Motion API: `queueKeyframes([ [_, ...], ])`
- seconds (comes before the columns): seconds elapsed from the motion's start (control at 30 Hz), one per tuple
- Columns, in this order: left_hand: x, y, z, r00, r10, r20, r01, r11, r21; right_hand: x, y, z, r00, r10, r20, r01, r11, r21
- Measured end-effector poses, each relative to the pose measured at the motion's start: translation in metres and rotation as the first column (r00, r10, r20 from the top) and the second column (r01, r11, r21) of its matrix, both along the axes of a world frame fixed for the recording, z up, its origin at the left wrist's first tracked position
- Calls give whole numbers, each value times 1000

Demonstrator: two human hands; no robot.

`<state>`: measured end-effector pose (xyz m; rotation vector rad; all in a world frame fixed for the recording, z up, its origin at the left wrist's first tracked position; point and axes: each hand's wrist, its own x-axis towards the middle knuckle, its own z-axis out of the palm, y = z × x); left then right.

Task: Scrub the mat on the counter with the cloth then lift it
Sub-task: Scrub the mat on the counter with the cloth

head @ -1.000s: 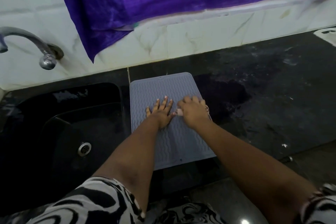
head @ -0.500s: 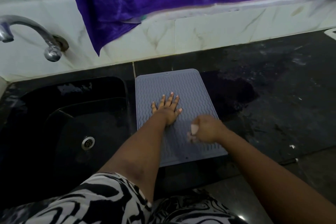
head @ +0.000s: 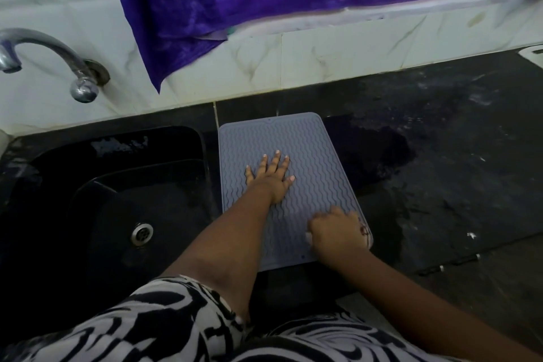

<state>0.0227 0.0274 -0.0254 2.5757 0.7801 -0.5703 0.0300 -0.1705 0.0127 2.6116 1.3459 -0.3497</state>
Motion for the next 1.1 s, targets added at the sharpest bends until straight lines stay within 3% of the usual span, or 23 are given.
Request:
queueKeyframes([
  [0.07,-1,0,0,1000,-6,4,6,1000,6,0,-7,9,959,-130,-252,86,980,-179],
  [0.1,-1,0,0,1000,-11,5,11,1000,10,7,-9,16,881,-225,-416,138,964,-229],
  [0.13,-1,1,1,1000,-15,5,15,1000,6,16,-9,24,784,-297,-544,194,951,-240],
  [0.17,-1,2,1,1000,-17,5,17,1000,-2,25,-8,30,748,-302,-592,242,953,-181],
  [0.23,-2,2,1,1000,-16,10,16,1000,-4,43,4,36,872,-213,-441,253,967,32],
  [0.3,-3,1,4,1000,-24,-14,24,1000,-10,50,19,35,980,-110,-166,148,961,234],
  [0.33,-3,1,5,999,-30,-33,29,1000,-7,49,25,32,997,-60,-52,72,962,262],
  [0.4,-2,-1,7,998,-35,-48,35,999,5,40,32,20,990,65,125,-86,981,172],
  [0.5,-1,-1,7,999,-21,-42,21,1000,-4,23,28,4,941,221,258,-215,975,-49],
  [0.63,0,-2,6,999,-10,-42,10,1000,-1,4,19,8,807,494,323,-421,865,-273],
  [0.7,-1,-2,5,999,-8,-40,8,1000,5,-11,15,14,791,564,238,-462,804,-374],
  [0.73,-1,-2,5,999,-9,-41,9,1000,5,-14,12,18,840,518,162,-437,822,-364],
  [0.8,0,-1,4,999,-15,-42,15,1000,-1,-3,5,32,968,238,-82,-250,946,-204],
  [0.83,0,-1,3,999,-18,-35,18,1000,1,10,2,41,961,44,-274,-74,992,-99],
  [0.9,0,0,2,999,-25,-21,26,1000,11,41,-3,54,800,-217,-559,292,955,47],
  [0.93,0,1,2,999,-27,-20,27,1000,9,57,-2,58,786,-252,-565,376,920,112],
  [1.0,0,0,2,1000,-22,-21,22,1000,13,78,7,58,924,-220,-312,282,945,168],
  [1.1,0,-2,5,999,-14,-31,14,1000,19,73,24,44,993,-100,-69,110,981,157],
])
